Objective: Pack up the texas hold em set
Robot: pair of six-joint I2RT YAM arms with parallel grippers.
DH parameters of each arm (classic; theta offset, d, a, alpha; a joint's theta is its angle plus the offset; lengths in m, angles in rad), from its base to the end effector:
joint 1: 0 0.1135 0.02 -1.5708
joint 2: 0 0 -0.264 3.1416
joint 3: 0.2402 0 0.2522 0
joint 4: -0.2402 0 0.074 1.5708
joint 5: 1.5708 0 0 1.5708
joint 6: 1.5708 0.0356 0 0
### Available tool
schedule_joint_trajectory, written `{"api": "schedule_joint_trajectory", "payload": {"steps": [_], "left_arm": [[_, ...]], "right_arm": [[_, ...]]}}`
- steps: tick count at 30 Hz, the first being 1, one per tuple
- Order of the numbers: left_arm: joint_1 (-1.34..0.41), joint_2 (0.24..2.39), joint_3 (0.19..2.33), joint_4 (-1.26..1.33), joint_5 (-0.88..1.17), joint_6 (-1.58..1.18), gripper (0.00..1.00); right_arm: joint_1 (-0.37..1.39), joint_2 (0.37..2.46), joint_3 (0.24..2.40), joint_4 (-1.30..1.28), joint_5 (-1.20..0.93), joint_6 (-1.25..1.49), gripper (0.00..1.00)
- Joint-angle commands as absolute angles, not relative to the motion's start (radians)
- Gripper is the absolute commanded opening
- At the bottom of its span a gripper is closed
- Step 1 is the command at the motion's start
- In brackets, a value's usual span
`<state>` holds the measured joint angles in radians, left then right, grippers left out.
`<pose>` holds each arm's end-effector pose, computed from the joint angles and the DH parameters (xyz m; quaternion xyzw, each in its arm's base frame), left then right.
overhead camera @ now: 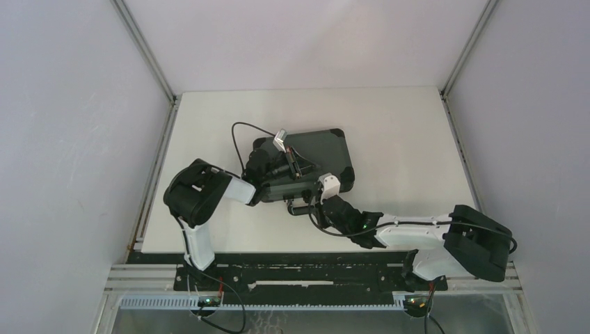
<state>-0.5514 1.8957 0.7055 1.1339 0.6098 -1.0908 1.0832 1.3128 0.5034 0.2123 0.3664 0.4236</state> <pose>0.2908 -0.2028 0.1527 0.0141 0.7231 -0.6282 0.2868 0.1302 0.2182 0.1725 -0.2008 0.8498 0.1973 0.4457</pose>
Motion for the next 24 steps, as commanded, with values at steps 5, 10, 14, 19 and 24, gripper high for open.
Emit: {"api": "schedule_joint_trajectory", "payload": {"steps": [5,10,14,19,24], "left_arm": [[-0.532,1.96,0.624,0.874,0.638,-1.028,0.0],[-0.533,1.97,0.63,0.876,0.644,-1.033,0.0],[-0.532,1.989,0.632,0.898,0.644,-1.045,0.0],[-0.533,2.008,0.627,0.92,0.646,-1.057,0.0],[-0.533,2.001,0.626,0.92,0.645,-1.053,0.0]], "right_arm": [[1.079,1.355,0.492,0.287,0.22,0.477,0.0],[0.976,1.375,0.53,0.31,0.137,0.428,0.0],[0.823,1.49,0.616,0.373,0.048,0.368,0.0],[0.74,1.622,0.8,0.331,-0.046,0.33,0.0],[0.769,1.554,0.786,0.272,0.006,0.313,0.0]]}}
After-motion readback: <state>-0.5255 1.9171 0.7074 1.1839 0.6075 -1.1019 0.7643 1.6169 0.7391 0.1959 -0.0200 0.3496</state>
